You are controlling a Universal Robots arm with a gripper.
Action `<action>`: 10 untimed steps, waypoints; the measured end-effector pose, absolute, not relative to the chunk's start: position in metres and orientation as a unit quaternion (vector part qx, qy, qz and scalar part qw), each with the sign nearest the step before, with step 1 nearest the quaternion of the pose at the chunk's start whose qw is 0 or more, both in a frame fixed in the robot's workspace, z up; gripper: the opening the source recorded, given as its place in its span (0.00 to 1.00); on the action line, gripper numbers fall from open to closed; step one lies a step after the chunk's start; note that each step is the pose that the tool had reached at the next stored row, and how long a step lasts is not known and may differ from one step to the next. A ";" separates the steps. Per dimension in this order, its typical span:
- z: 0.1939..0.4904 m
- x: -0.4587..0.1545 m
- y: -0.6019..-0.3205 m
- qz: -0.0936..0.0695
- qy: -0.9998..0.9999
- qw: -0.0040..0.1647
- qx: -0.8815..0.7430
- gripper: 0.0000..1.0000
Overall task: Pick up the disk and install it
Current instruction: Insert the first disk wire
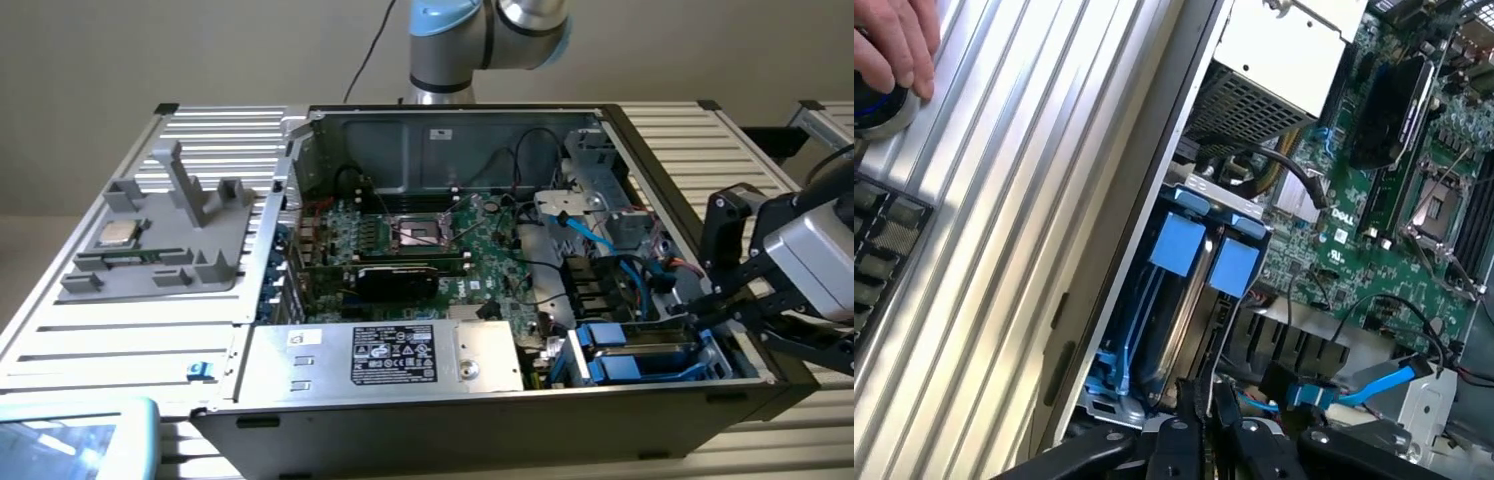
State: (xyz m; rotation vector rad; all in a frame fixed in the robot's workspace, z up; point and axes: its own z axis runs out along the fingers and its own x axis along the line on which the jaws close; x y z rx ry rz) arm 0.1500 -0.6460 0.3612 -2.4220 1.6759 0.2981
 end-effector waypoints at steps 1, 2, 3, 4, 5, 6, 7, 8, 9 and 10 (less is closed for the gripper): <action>0.361 0.149 -0.645 0.095 0.564 0.088 -0.816 0.16; 0.361 0.149 -0.644 0.090 0.564 0.086 -0.816 0.16; 0.362 0.149 -0.643 0.085 0.564 0.084 -0.817 0.16; 0.362 0.148 -0.642 0.080 0.564 0.083 -0.817 0.16; 0.363 0.148 -0.640 0.075 0.564 0.083 -0.818 0.16; 0.363 0.147 -0.639 0.070 0.564 0.083 -0.819 0.16; 0.363 0.147 -0.637 0.065 0.564 0.082 -0.819 0.16; 0.364 0.147 -0.636 0.060 0.564 0.080 -0.820 0.16; 0.364 0.146 -0.635 0.056 0.564 0.077 -0.820 0.16; 0.364 0.145 -0.633 0.051 0.564 0.074 -0.821 0.16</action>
